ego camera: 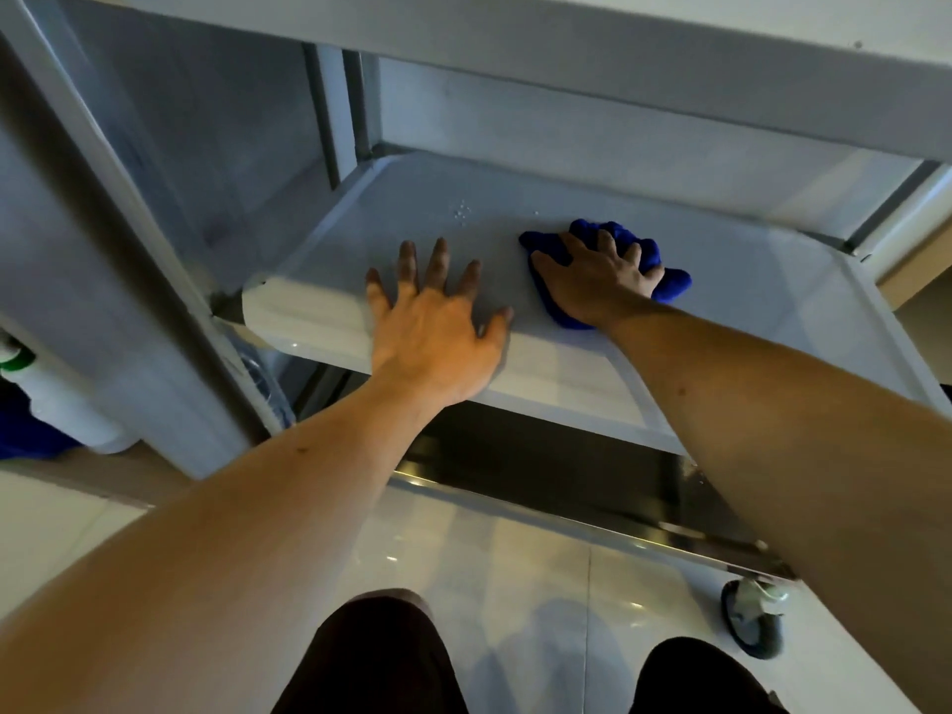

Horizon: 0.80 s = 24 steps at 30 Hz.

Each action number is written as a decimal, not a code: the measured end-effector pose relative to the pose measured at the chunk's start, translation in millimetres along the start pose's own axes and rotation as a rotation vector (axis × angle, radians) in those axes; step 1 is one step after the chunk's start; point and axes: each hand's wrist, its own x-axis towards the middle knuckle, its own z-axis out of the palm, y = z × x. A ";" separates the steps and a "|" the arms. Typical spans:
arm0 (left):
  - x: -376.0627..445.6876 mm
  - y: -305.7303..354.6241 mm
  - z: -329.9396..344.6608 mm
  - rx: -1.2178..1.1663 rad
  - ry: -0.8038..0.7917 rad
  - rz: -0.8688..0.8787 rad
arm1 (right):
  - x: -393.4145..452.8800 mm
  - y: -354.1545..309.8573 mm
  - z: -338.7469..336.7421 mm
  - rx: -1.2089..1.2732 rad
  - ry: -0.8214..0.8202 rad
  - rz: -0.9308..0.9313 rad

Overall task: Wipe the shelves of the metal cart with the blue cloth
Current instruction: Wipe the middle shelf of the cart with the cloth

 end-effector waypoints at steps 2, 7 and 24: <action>1.3 -0.4 0.7 -0.013 -0.014 0.000 | 14.5 -3.8 -2.3 0.008 -0.010 0.024; 1.0 0.1 3.4 -0.043 0.003 -0.018 | 50.8 -13.2 -5.1 0.000 -0.014 0.042; -6.0 -0.4 -1.0 -0.029 0.052 -0.013 | 30.8 -23.5 2.6 0.010 -0.016 -0.126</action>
